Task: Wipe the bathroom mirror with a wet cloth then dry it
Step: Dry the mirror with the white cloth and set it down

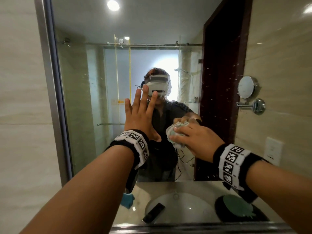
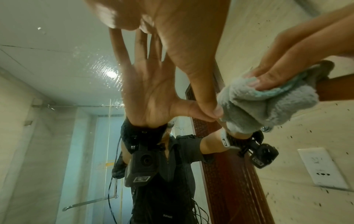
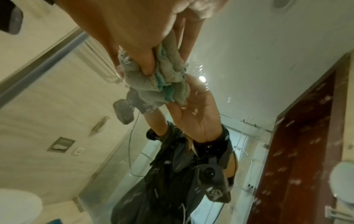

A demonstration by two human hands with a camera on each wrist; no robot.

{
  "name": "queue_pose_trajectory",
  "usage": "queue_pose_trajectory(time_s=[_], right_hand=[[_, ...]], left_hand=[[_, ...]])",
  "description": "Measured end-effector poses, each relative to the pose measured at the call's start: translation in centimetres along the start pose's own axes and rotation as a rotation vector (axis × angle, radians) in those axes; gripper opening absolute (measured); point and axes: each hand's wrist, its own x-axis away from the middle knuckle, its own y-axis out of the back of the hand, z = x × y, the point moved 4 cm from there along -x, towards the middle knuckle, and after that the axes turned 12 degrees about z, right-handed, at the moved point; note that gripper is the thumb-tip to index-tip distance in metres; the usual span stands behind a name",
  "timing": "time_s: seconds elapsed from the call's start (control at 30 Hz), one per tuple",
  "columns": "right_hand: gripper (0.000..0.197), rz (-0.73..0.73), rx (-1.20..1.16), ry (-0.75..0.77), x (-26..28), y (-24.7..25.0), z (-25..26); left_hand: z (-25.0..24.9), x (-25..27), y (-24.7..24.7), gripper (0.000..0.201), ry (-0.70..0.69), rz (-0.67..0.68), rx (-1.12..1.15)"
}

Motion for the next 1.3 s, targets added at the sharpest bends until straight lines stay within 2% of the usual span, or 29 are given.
queue_pose_trajectory(time_s=[0.07,0.2,0.3,0.37,0.5,0.63,0.73,0.83,0.9,1.07,1.13,1.2,1.3], right_hand=[[0.048,0.012,-0.071,-0.121,-0.1,1.3,-1.9],[0.046,-0.22,-0.279,-0.48,-1.4,5.6,-6.6],[0.045,-0.378,-0.41,-0.569,-1.6,5.9,-7.2],[0.045,-0.391,-0.434,-0.553,-1.2,4.5,-5.8],[0.052,-0.225,-0.267,-0.4,0.4,0.3,-1.5],[0.059,-0.132,-0.158,-0.256,3.1,-3.8,1.8],[0.059,-0.04,-0.159,-0.187,4.9,-5.4,3.0],[0.055,-0.021,-0.155,-0.187,4.9,-4.5,2.7],[0.052,-0.054,-0.169,-0.247,4.1,-3.1,1.5],[0.064,-0.137,-0.163,-0.378,2.6,-1.2,-1.1],[0.058,-0.176,-0.163,-0.396,2.8,-1.7,-0.5],[0.05,-0.203,-0.16,-0.383,3.4,-3.3,0.6],[0.052,-0.135,-0.116,-0.261,5.2,-6.6,3.0]], left_hand=[[0.0,0.0,0.0,0.155,-0.003,-0.001,0.008],[-0.1,0.1,0.1,0.154,-0.005,0.005,0.008],[-0.2,0.1,0.1,0.154,0.004,0.008,-0.007],[-0.2,0.0,0.1,0.154,0.015,0.007,-0.009],[-0.4,0.2,0.2,0.155,0.032,0.011,-0.007],[-0.6,0.3,0.4,0.154,0.042,0.019,-0.001],[-0.9,1.5,0.0,0.146,0.036,0.007,-0.011],[-1.4,3.9,-2.4,0.141,0.014,0.018,-0.022],[-1.7,5.5,-4.6,0.143,0.001,0.062,-0.013],[-1.7,7.8,-8.6,0.14,0.011,0.172,0.007],[-1.7,8.1,-9.6,0.139,0.019,0.19,0.015],[-1.8,8.2,-10.2,0.141,0.035,0.193,0.031],[-1.9,8.1,-10.6,0.142,0.05,0.19,0.031]])
